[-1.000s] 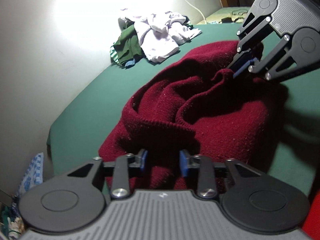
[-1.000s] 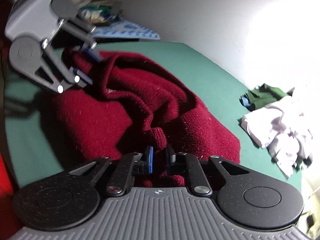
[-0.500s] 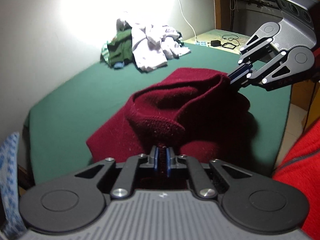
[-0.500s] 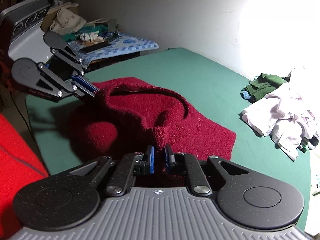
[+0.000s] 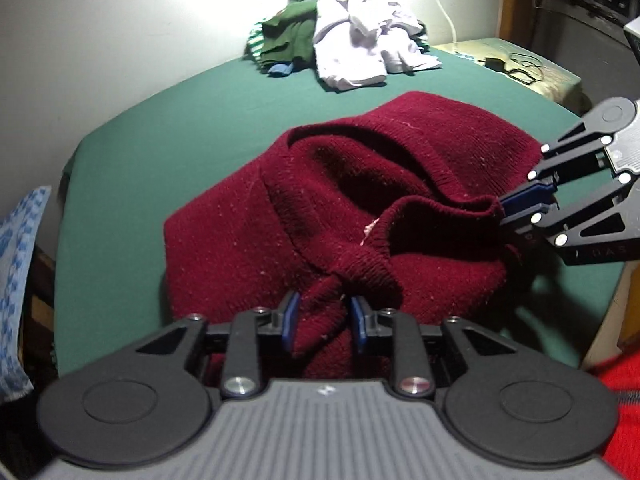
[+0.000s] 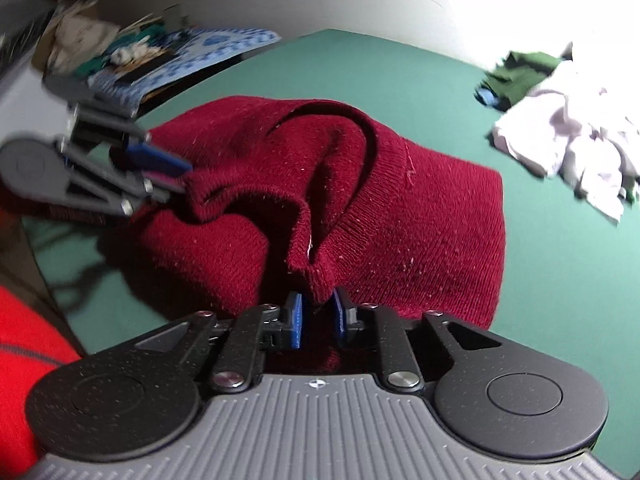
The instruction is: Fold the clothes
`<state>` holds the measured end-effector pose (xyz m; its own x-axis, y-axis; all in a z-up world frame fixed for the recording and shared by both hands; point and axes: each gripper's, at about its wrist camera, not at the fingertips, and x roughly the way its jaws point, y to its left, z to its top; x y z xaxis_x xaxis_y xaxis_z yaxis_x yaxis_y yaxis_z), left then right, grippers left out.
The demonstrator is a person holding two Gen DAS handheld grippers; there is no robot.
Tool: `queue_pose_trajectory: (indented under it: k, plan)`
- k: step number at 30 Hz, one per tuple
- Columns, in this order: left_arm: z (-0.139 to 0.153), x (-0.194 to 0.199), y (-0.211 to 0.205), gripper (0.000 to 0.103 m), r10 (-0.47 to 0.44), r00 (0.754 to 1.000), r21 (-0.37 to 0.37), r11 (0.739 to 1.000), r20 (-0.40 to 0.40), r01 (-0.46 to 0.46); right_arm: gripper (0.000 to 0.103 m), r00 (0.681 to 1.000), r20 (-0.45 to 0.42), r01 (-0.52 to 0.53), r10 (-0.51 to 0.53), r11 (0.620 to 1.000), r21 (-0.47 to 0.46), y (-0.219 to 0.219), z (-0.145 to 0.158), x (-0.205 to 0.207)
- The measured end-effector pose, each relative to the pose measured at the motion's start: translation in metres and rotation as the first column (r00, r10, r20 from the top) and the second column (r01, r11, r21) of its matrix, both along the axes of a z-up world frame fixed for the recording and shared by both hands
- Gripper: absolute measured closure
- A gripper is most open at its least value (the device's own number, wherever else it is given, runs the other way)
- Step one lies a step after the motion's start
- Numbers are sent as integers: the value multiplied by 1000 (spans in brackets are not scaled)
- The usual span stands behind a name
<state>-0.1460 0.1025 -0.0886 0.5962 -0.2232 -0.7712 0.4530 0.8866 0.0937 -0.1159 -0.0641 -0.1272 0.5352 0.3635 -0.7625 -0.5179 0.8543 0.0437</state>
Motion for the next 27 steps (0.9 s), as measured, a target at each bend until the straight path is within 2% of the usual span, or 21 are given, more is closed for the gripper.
queue_pose_trajectory:
  k: [6, 11, 18, 22, 27]
  plan:
    - [-2, 4, 2, 70, 88, 995, -43, 995, -37, -90, 79, 996, -35, 85, -83, 994, 69, 2, -7, -1]
    - [-3, 4, -4, 66, 124, 991, -26, 992, -41, -125, 67, 996, -9, 86, -85, 995, 41, 13, -8, -4]
    - [-4, 5, -5, 60, 154, 987, -16, 988, -43, -155, 63, 994, -22, 104, -103, 992, 74, 10, -8, -2]
    - [-5, 4, -7, 59, 160, 986, -2, 987, -39, -160, 43, 996, -25, 85, -83, 991, 100, 12, -8, -4]
    - [-5, 4, -6, 58, 167, 985, -5, 986, -43, -167, 37, 995, -30, 102, -99, 986, 131, 11, -8, -5]
